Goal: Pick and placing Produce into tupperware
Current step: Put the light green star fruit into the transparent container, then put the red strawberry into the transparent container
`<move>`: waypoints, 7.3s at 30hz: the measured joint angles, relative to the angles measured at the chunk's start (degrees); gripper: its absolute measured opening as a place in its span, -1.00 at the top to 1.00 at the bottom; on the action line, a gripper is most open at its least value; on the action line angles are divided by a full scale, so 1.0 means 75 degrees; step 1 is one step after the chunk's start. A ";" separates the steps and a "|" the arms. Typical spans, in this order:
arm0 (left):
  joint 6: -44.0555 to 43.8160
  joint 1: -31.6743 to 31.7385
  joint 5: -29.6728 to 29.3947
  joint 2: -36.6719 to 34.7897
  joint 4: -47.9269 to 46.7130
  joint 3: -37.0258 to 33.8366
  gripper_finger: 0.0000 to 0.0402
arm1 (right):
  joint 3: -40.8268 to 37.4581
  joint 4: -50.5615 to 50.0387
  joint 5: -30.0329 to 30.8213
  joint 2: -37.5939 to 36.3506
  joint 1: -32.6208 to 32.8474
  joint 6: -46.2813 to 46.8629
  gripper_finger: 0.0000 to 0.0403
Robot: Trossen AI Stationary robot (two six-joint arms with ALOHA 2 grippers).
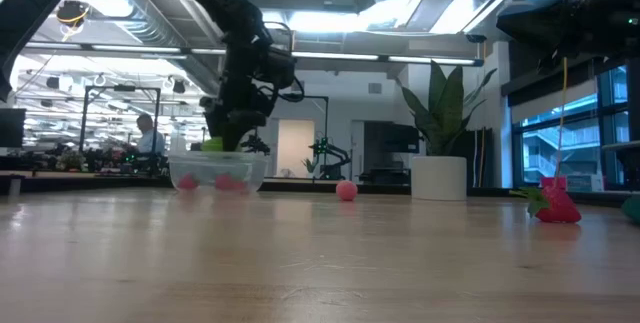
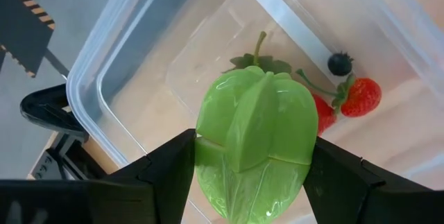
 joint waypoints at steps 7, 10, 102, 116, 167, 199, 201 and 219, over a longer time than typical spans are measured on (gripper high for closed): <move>0.0107 0.0000 0.0051 0.0000 -0.0219 0.0000 -0.24 | 0.0000 -0.0002 -0.0003 -0.0002 0.0000 0.0012 0.89; 0.0020 0.0000 0.0130 0.0000 -0.0338 0.0000 -0.36 | 0.0000 -0.0001 -0.0003 0.0000 -0.0001 0.0023 0.89; 0.0345 -0.6531 0.0481 -0.8729 0.8013 -0.5692 -0.54 | 0.6234 -0.7266 -0.4247 0.8745 0.0942 0.6241 0.89; 0.0345 -0.6537 0.0366 -0.8693 0.7962 -0.5694 -0.54 | 0.6231 -0.6152 -0.4633 0.9165 0.1282 0.6254 0.80; 0.0261 -0.6531 -0.0253 -0.8687 0.8014 -0.5694 -0.54 | 0.6225 -0.7933 -0.2610 1.1430 0.2375 0.5915 -0.42; 0.0288 -0.6534 -0.0247 -0.8687 0.7955 -0.5694 -0.54 | 0.6237 -0.7309 -0.2284 1.2491 0.2366 0.5595 0.21; 0.0288 -0.6534 -0.0247 -0.8687 0.7955 -0.5694 -0.54 | 0.6237 -0.7309 -0.2289 1.2491 0.2366 0.5592 0.28; 0.0290 -0.6534 -0.0247 -0.8687 0.7953 -0.5694 -0.54 | 0.6231 -0.7289 -0.2372 1.2499 0.2366 0.5600 0.22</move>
